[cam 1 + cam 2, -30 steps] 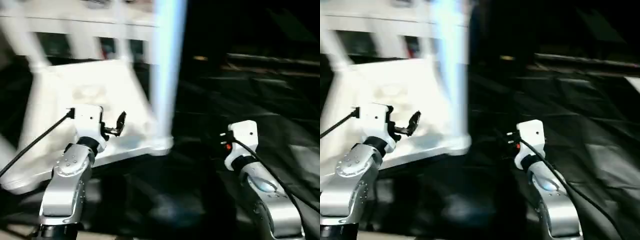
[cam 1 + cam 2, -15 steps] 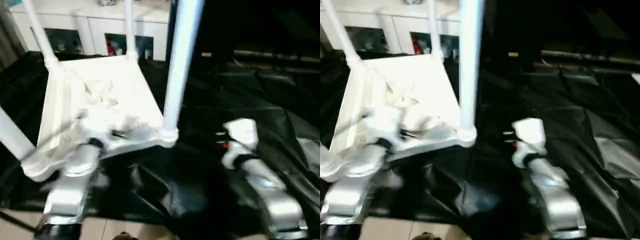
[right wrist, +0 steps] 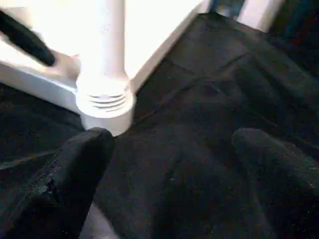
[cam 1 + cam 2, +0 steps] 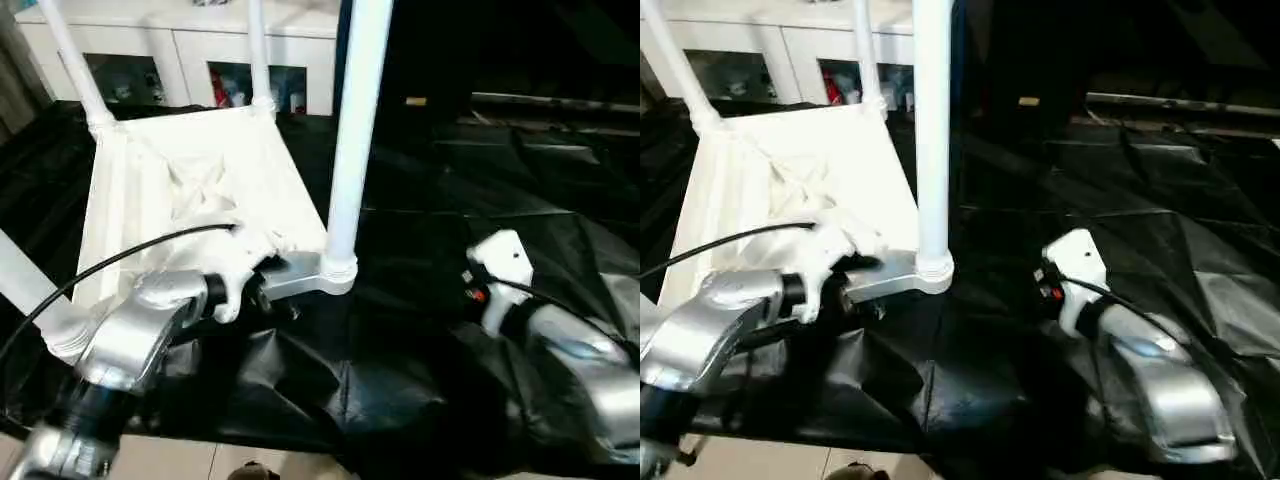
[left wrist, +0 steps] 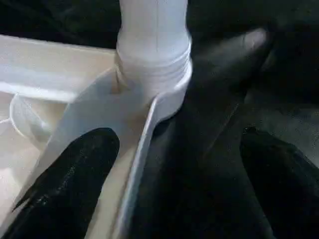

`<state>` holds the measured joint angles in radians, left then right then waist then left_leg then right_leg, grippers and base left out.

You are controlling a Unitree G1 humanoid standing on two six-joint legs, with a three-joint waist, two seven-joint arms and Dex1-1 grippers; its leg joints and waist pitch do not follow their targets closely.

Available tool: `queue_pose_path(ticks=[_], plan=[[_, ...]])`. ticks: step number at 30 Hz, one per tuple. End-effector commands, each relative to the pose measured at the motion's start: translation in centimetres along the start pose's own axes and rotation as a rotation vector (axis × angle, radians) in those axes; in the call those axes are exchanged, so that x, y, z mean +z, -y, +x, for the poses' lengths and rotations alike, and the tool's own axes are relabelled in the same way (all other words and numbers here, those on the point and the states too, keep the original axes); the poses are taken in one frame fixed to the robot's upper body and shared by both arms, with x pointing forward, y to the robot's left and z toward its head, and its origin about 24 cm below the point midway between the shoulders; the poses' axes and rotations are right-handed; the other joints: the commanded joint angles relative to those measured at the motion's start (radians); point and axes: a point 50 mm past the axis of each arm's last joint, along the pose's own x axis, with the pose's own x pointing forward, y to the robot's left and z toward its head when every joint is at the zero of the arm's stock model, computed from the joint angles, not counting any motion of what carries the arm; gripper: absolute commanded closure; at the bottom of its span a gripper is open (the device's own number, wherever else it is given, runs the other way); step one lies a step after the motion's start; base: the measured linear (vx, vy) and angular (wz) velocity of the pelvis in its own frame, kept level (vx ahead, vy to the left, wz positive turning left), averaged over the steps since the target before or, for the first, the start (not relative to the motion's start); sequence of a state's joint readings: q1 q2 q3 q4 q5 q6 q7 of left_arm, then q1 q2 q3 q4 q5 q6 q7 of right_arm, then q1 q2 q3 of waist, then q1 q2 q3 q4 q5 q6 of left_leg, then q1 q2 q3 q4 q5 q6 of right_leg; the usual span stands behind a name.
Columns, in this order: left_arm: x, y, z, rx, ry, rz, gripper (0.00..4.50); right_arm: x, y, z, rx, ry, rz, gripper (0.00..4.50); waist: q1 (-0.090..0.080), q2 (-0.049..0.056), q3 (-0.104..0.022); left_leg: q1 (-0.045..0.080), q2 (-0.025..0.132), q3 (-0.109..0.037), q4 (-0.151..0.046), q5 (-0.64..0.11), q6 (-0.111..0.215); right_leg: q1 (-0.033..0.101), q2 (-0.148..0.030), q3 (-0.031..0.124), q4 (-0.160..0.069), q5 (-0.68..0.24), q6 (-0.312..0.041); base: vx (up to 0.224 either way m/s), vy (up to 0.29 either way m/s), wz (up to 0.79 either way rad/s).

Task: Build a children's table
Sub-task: Rotate table base

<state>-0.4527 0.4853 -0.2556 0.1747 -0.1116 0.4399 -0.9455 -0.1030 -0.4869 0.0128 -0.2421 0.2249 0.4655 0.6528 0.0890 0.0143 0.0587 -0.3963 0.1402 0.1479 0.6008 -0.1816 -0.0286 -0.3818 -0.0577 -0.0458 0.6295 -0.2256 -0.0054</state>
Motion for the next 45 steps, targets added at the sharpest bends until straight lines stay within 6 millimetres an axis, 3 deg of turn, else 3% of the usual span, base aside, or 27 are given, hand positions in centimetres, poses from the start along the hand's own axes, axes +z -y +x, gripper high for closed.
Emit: queue_pose_path(ticks=[1,2,3,4,5,7,8,11,14,18,19,25,30,31,33,36,40,41,45], plan=[[0.2,-0.8,0.1,0.01,-0.019,0.073,0.2,0.1,-0.7,0.0,0.063,0.002,-0.007,0.0,0.0,0.007,-0.057,0.023,0.082,-0.028,-0.073,-0.151,0.081,0.043,-0.095,0.05,-0.072,0.047,-0.234,0.0,0.0,0.0],[0.4,-1.1,0.2,0.021,-0.017,0.086,0.31,0.1,-0.8,0.0,0.072,0.0,-0.01,0.0,0.001,0.006,-0.058,0.025,0.084,-0.028,-0.073,-0.156,0.076,0.046,-0.099,0.051,-0.07,0.041,-0.237,0.0,0.0,0.0],[0.6,-1.4,0.2,0.01,-0.011,0.086,0.39,0.0,-0.8,-0.1,0.084,-0.005,-0.01,0.0,0.002,0.012,-0.058,0.025,0.087,-0.029,-0.074,-0.164,0.07,0.045,-0.101,0.051,-0.07,0.028,-0.244,0.0,0.0,0.0],[0.8,-1.8,0.3,0.005,-0.026,0.099,0.42,0.0,-0.8,-0.1,0.093,-0.012,-0.013,0.0,0.002,0.008,-0.054,0.026,0.084,-0.027,-0.076,-0.19,0.062,0.042,-0.099,0.051,-0.076,-0.014,-0.243,0.0,0.0,0.0],[0.7,-2.2,0.3,-0.008,-0.069,0.125,0.49,-0.2,-0.9,-0.1,0.105,-0.018,-0.01,0.0,0.004,0.019,-0.055,0.029,0.088,-0.03,-0.078,-0.2,0.048,0.043,-0.102,0.052,-0.073,-0.029,-0.247,0.0,0.0,0.0],[0.6,-2.4,0.2,-0.025,-0.098,0.13,0.79,-0.2,-1.1,-0.3,0.115,-0.022,-0.007,0.0,0.002,0.012,-0.052,0.029,0.089,-0.028,-0.081,-0.223,0.036,0.043,-0.101,0.054,-0.078,-0.057,-0.244,0.0,0.0,0.0],[0.5,-2.4,0.2,-0.032,-0.1,0.13,0.79,-0.2,-1.1,-0.4,0.119,-0.023,-0.007,0.0,0.003,0.016,-0.052,0.028,0.088,-0.028,-0.08,-0.22,0.033,0.044,-0.103,0.054,-0.077,-0.062,-0.245,0.0,0.0,0.0],[0.4,-2.6,0.2,-0.079,-0.111,0.132,1.19,-0.2,-1.3,-0.9,0.137,-0.033,0.001,0.0,0.004,0.012,-0.052,0.025,0.087,-0.025,-0.077,-0.183,0.048,0.045,-0.105,0.055,-0.077,-0.055,-0.245,0.0,0.0,0.0],[0.3,-2.6,0.3,-0.088,-0.116,0.124,1.3,-0.2,-1.3,-1.1,0.15,-0.038,0.009,0.0,0.005,0.009,-0.051,0.025,0.09,-0.023,-0.076,-0.166,0.06,0.043,-0.106,0.054,-0.075,-0.041,-0.25,0.0,0.0,0.0],[-0.4,-2.9,0.2,-0.078,-0.116,0.115,1.69,-0.3,-1.3,-0.8,0.17,-0.043,0.01,0.0,0.006,0.009,-0.048,0.025,0.09,-0.02,-0.077,-0.187,0.058,0.04,-0.105,0.054,-0.08,-0.087,-0.249,0.0,0.0,0.0],[-0.5,-3.0,0.2,-0.08,-0.113,0.112,1.75,-0.3,-1.4,-0.7,0.177,-0.038,0.013,0.0,0.006,0.005,-0.047,0.026,0.091,-0.02,-0.079,-0.191,0.057,0.039,-0.106,0.054,-0.08,-0.099,-0.246,0.0,0.0,0.0],[-0.1,-3.4,0.1,-0.089,-0.07,0.102,2.18,0.0,-1.6,-0.9,0.241,-0.023,0.032,0.0,0.007,0.006,-0.048,0.026,0.092,-0.02,-0.078,-0.182,0.06,0.039,-0.109,0.055,-0.079,-0.083,-0.25,0.0,0.0,0.0],[-0.4,-3.6,0.2,-0.09,-0.084,0.1,2.81,-0.1,-1.6,-1.0,0.253,-0.028,0.032,0.0,0.009,0.01,-0.049,0.026,0.093,-0.02,-0.078,-0.184,0.057,0.039,-0.108,0.054,-0.078,-0.071,-0.253,0.0,0.0,0.0],[-0.6,-3.7,0.4,-0.089,-0.083,0.093,2.9,0.1,-1.5,-1.1,0.252,-0.026,0.031,0.0,0.01,0.017,-0.05,0.027,0.094,-0.021,-0.078,-0.185,0.055,0.039,-0.108,0.054,-0.076,-0.069,-0.255,0.0,0.0,0.0],[-0.7,-3.7,0.6,-0.091,-0.084,0.089,2.94,0.1,-1.4,-1.2,0.252,-0.025,0.03,0.0,0.009,0.012,-0.05,0.027,0.093,-0.02,-0.077,-0.184,0.054,0.041,-0.109,0.054,-0.078,-0.062,-0.257,0.0,0.0,0.0],[-1.0,-3.8,0.8,-0.087,-0.091,0.086,3.33,0.1,-1.4,-1.4,0.25,-0.027,0.03,0.0,0.009,0.012,-0.05,0.027,0.093,-0.019,-0.077,-0.185,0.055,0.041,-0.108,0.054,-0.079,-0.06,-0.259,0.0,0.0,0.0],[-1.0,-3.9,1.0,-0.079,-0.092,0.083,3.53,0.1,-1.4,-1.5,0.249,-0.029,0.03,0.0,0.009,0.013,-0.051,0.026,0.094,-0.02,-0.076,-0.185,0.055,0.042,-0.109,0.055,-0.078,-0.051,-0.262,0.0,0.0,0.0],[-1.0,-4.0,1.1,-0.081,-0.089,0.081,3.68,0.1,-1.3,-1.6,0.248,-0.03,0.03,0.0,0.009,0.018,-0.051,0.026,0.095,-0.021,-0.077,-0.183,0.055,0.041,-0.109,0.055,-0.077,-0.046,-0.265,0.0,0.0,0.0],[-1.0,-3.9,1.3,-0.099,-0.082,0.078,3.86,0.1,-1.2,-1.7,0.246,-0.031,0.028,0.0,0.009,0.015,-0.05,0.027,0.095,-0.019,-0.077,-0.196,0.052,0.042,-0.111,0.055,-0.08,-0.055,-0.269,0.0,0.0,0.0]])
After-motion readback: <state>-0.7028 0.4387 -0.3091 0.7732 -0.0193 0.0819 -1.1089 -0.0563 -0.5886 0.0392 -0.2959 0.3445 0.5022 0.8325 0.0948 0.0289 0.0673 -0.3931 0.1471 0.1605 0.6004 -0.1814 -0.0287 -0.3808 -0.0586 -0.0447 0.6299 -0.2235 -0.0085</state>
